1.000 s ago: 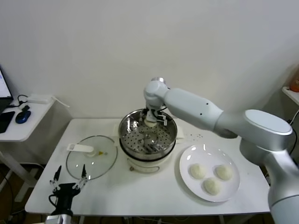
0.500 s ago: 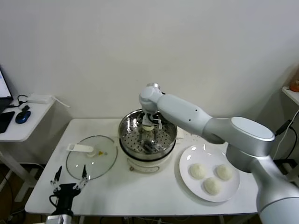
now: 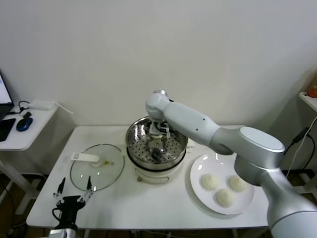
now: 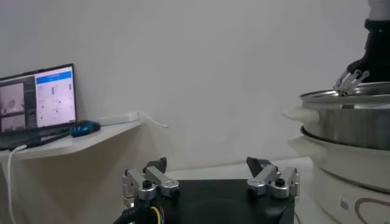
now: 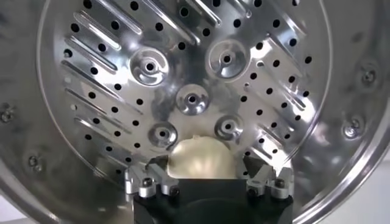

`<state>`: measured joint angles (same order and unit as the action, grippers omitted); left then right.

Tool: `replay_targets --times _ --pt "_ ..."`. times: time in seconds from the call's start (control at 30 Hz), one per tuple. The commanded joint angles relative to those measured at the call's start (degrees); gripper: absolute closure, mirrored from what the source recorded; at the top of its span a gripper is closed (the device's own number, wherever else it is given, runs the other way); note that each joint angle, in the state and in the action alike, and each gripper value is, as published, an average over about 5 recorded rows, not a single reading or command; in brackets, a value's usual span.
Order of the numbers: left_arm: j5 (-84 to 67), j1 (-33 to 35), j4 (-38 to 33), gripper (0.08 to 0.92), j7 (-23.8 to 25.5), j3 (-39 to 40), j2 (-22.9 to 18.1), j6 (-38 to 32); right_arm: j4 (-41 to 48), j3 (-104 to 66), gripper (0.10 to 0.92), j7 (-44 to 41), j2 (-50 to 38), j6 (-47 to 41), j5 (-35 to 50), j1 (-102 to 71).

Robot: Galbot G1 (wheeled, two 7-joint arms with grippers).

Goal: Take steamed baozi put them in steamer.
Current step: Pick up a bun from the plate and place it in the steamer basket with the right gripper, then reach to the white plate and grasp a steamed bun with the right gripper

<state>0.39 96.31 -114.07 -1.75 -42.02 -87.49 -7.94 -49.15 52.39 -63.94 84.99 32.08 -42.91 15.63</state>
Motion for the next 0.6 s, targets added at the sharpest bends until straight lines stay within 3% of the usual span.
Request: replay_targets --times 0.03,0.17,0.37,0.6 --pt "-0.02 0.12 -0.25 0.177 -0.01 -0.06 -0.12 0.07 -4.43 2.16 0.203 -2.72 -3.16 0.03 7.32 4.32" --pt "0.08 0.17 -0.4 0.177 -0.01 -0.1 -0.18 0.17 -11.31 7.91 0.202 -5.29 -9.04 -3.28 21.62 10.45" --pt "0.8 0.17 -0.63 0.177 0.11 0.15 -0.05 0.28 -22.89 20.55 0.203 -5.54 -22.57 -15.51 43.05 23.34" --pt "1.61 -1.23 -0.94 0.177 0.27 0.87 0.64 0.79 -30.61 30.0 0.203 0.67 -36.57 -31.27 69.41 30.08"
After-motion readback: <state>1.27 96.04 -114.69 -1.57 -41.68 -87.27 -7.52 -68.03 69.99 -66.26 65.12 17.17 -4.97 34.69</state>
